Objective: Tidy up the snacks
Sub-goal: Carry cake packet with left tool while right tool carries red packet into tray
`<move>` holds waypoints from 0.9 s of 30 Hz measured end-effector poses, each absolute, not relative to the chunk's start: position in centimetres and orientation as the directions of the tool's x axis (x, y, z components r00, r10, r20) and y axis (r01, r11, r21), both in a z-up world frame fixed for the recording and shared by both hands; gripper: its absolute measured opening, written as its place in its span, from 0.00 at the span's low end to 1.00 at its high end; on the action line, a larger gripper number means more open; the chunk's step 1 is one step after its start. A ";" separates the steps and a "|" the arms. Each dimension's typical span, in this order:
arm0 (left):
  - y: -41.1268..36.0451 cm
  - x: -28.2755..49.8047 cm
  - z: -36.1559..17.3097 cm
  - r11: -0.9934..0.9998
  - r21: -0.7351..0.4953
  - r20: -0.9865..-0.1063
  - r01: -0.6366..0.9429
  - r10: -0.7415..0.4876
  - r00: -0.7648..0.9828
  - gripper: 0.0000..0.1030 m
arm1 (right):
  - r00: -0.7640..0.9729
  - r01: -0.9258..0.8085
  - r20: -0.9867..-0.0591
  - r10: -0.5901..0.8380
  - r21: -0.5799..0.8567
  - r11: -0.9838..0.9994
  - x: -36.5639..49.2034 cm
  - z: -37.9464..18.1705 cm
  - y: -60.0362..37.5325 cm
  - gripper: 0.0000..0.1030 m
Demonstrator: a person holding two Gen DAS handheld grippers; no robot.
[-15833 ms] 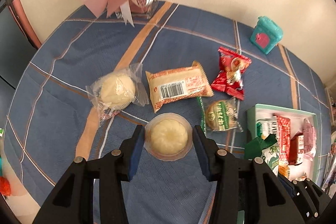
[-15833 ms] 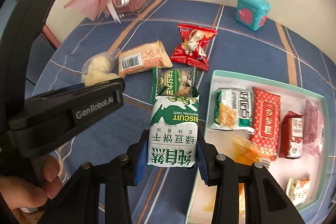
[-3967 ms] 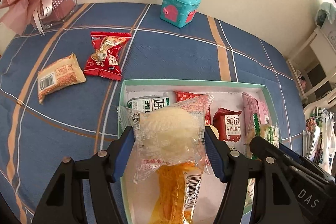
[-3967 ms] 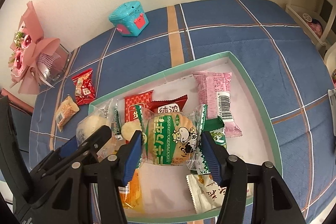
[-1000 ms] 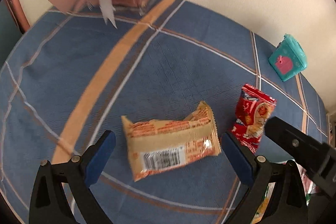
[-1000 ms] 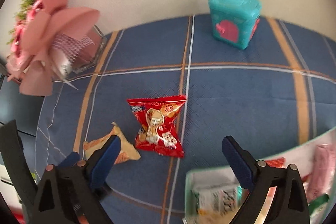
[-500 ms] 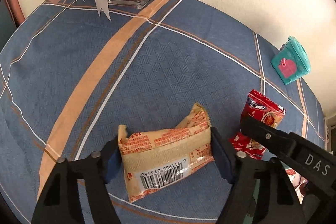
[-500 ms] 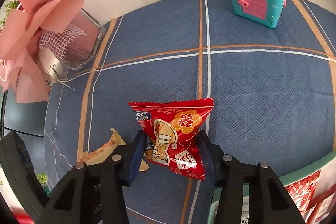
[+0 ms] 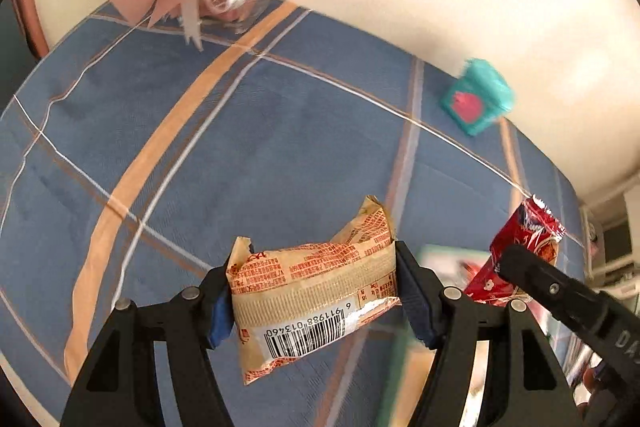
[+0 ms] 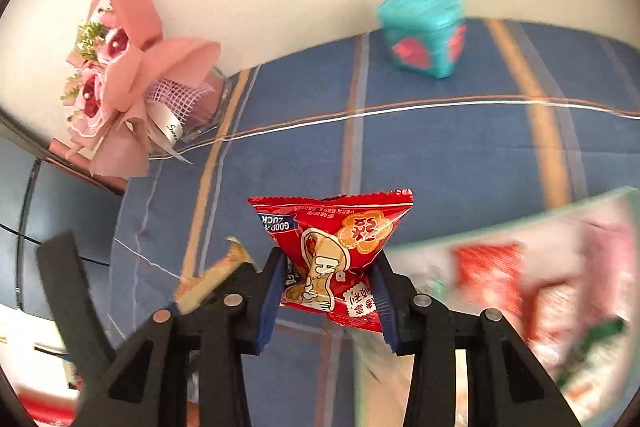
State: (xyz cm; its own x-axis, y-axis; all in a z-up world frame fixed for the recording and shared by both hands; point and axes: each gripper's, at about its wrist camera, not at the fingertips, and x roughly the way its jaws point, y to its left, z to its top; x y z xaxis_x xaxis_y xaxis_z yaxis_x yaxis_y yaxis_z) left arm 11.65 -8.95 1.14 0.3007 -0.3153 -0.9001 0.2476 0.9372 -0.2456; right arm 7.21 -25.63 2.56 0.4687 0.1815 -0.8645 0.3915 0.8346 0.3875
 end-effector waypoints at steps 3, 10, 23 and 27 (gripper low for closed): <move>-10.1 9.4 2.7 0.919 -0.264 -0.885 0.293 -0.352 0.306 0.68 | 0.466 0.432 -0.875 0.132 0.356 0.829 3.4 3.9 -27.0 0.43; -14.2 3.1 4.4 0.865 -0.284 -0.862 0.413 -0.420 0.285 0.69 | 0.429 0.540 -0.903 0.034 0.286 0.792 -4.7 4.3 -30.9 0.43; -18.9 -0.5 1.9 0.823 -0.355 -0.876 0.444 -0.459 0.149 0.70 | 0.341 0.614 -0.940 0.015 0.235 0.754 -10.4 0.2 -34.7 0.45; -18.5 -0.9 2.0 0.825 -0.340 -0.885 0.452 -0.443 0.144 0.75 | 0.332 0.601 -0.943 0.013 0.223 0.767 -10.1 0.0 -34.1 0.49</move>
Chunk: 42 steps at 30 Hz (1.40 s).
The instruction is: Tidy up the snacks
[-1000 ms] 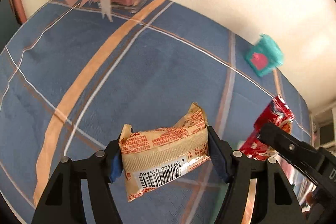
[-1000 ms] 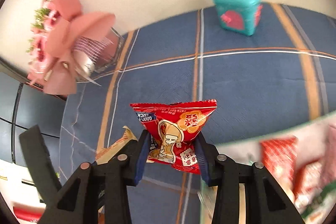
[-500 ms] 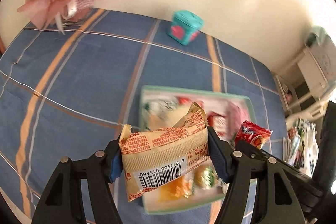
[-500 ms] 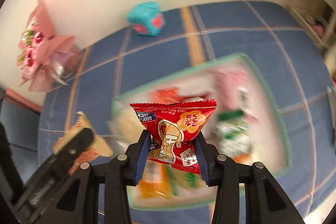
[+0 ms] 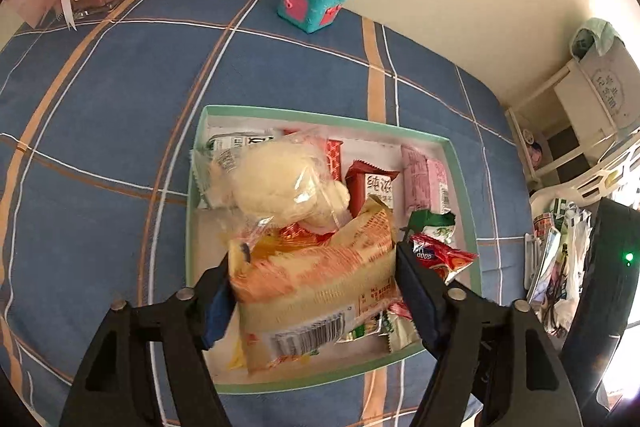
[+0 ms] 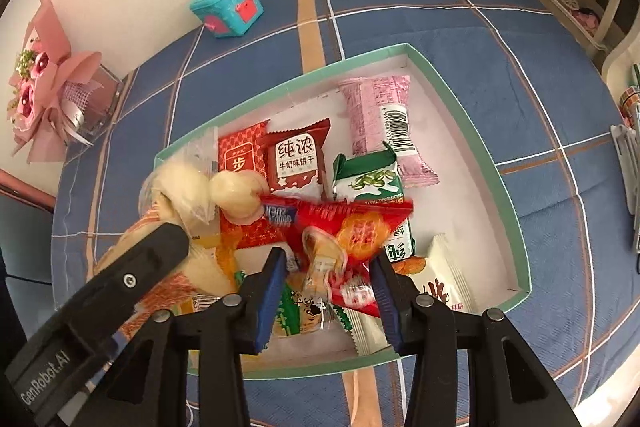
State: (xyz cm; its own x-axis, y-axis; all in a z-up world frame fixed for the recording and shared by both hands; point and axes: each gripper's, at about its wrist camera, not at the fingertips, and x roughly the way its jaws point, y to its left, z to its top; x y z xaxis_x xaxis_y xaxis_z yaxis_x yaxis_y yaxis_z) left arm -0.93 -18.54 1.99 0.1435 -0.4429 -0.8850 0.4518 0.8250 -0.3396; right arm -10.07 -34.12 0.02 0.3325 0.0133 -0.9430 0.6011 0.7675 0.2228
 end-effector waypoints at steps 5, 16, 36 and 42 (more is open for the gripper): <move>-16.6 -1.0 2.9 0.835 -0.337 -0.878 0.435 -0.446 0.176 0.84 | 0.331 0.596 -0.944 -0.001 0.208 0.776 -10.4 0.1 -33.1 0.69; -10.1 -2.6 4.4 0.931 0.060 -0.888 0.361 -0.116 0.445 0.95 | 0.357 0.581 -0.932 -0.054 0.177 0.794 -13.0 0.9 -29.9 0.99; -8.1 -4.5 4.6 0.936 0.117 -0.887 0.331 -0.052 0.460 0.95 | 0.451 0.553 -0.888 -0.093 0.197 0.809 -15.7 4.0 -27.5 1.00; -8.3 -4.4 4.4 0.935 0.152 -0.889 0.321 -0.012 0.458 0.95 | 0.453 0.539 -0.886 -0.100 0.183 0.822 -15.4 4.2 -27.2 1.00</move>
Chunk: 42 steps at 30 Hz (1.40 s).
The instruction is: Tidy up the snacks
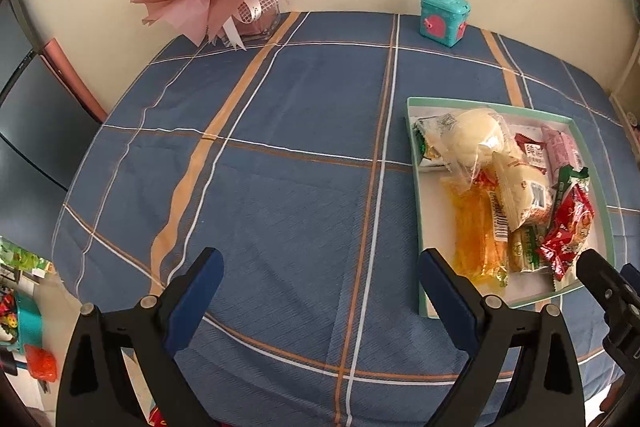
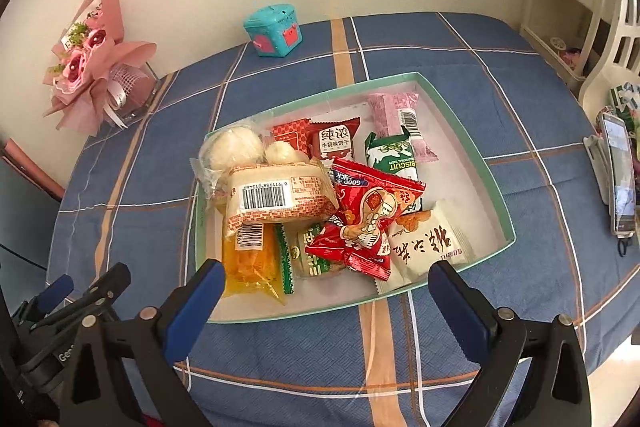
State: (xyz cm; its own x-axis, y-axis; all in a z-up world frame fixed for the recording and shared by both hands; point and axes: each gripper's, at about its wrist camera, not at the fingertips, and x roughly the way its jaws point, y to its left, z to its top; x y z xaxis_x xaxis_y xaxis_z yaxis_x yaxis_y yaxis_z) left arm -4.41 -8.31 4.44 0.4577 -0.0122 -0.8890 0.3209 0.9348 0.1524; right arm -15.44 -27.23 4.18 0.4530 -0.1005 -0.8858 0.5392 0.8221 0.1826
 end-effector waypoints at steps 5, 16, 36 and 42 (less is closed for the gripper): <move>-8.3 -4.3 4.3 0.934 0.163 -0.891 0.319 0.000 0.454 0.95 | 0.452 0.528 -0.886 -0.106 0.169 0.832 -15.2 4.2 -26.9 1.00; -8.1 -4.1 4.2 0.934 0.176 -0.894 0.310 0.020 0.447 0.95 | 0.438 0.520 -0.891 -0.118 0.144 0.842 -15.0 4.1 -26.7 1.00; -7.6 -3.4 3.5 0.943 0.182 -0.903 0.280 0.048 0.426 0.95 | 0.405 0.516 -0.905 -0.128 0.111 0.850 -14.6 3.5 -26.3 1.00; -7.7 -3.6 3.8 0.940 0.187 -0.895 0.284 0.044 0.444 0.95 | 0.395 0.521 -0.909 -0.128 0.107 0.847 -14.6 3.4 -26.5 1.00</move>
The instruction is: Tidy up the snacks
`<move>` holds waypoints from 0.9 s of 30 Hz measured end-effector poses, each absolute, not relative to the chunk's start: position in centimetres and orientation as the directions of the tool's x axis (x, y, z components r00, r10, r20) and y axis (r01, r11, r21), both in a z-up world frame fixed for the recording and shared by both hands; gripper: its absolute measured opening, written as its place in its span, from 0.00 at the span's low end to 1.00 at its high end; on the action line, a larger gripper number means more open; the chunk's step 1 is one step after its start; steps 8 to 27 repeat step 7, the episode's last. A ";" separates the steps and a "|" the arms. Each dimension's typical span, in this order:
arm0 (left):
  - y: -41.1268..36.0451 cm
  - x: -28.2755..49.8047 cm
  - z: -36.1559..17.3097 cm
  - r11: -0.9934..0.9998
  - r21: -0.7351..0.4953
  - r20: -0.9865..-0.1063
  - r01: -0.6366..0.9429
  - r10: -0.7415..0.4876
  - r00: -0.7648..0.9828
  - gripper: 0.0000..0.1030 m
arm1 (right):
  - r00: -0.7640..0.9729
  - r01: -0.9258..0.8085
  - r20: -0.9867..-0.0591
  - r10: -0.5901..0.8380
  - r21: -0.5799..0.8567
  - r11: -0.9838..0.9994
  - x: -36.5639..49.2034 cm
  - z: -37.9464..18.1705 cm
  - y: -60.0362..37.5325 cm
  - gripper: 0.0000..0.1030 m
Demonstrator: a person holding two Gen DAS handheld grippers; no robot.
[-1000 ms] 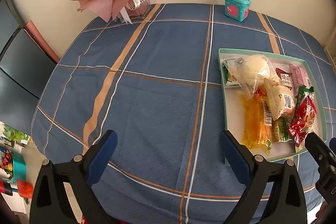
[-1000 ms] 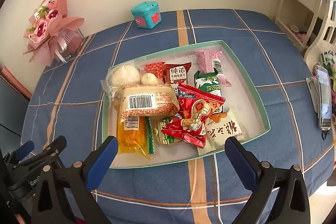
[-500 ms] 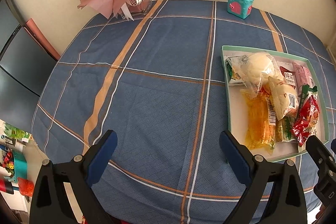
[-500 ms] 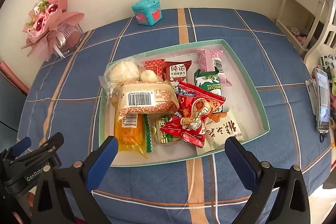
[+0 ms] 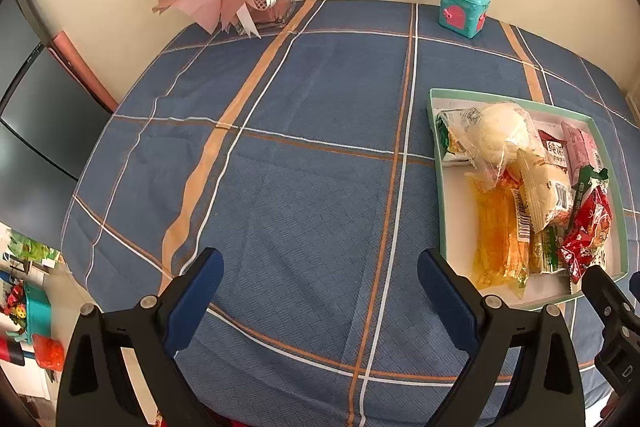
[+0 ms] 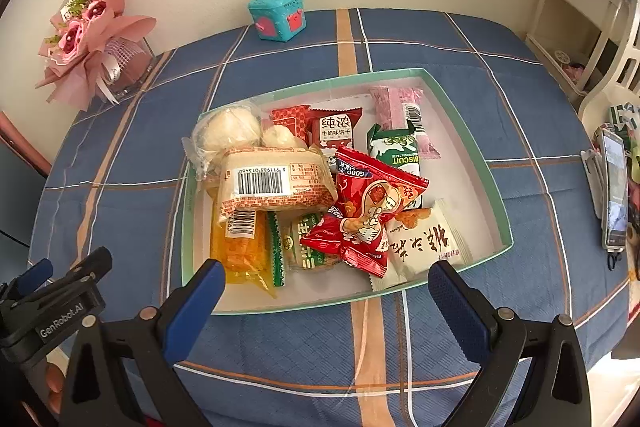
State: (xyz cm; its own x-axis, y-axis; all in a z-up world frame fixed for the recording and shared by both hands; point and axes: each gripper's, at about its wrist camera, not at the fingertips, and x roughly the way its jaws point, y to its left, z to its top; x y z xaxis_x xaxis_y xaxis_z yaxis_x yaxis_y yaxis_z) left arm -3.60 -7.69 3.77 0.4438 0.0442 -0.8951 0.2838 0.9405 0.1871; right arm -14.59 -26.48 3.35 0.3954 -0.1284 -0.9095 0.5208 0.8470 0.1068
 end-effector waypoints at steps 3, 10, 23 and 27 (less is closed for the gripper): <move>-7.7 -3.8 4.1 0.939 0.191 -0.885 0.287 0.039 0.464 0.95 | 0.391 0.524 -0.911 -0.129 0.105 0.845 -14.6 3.3 -26.6 1.00; -7.8 -3.7 4.2 0.941 0.184 -0.886 0.285 0.033 0.463 0.95 | 0.387 0.528 -0.913 -0.129 0.105 0.842 -14.6 3.2 -26.7 1.00; -7.8 -3.7 4.2 0.941 0.184 -0.886 0.285 0.033 0.463 0.95 | 0.387 0.528 -0.913 -0.129 0.105 0.842 -14.6 3.2 -26.7 1.00; -7.8 -3.7 4.2 0.941 0.184 -0.886 0.285 0.033 0.463 0.95 | 0.387 0.528 -0.913 -0.129 0.105 0.842 -14.6 3.2 -26.7 1.00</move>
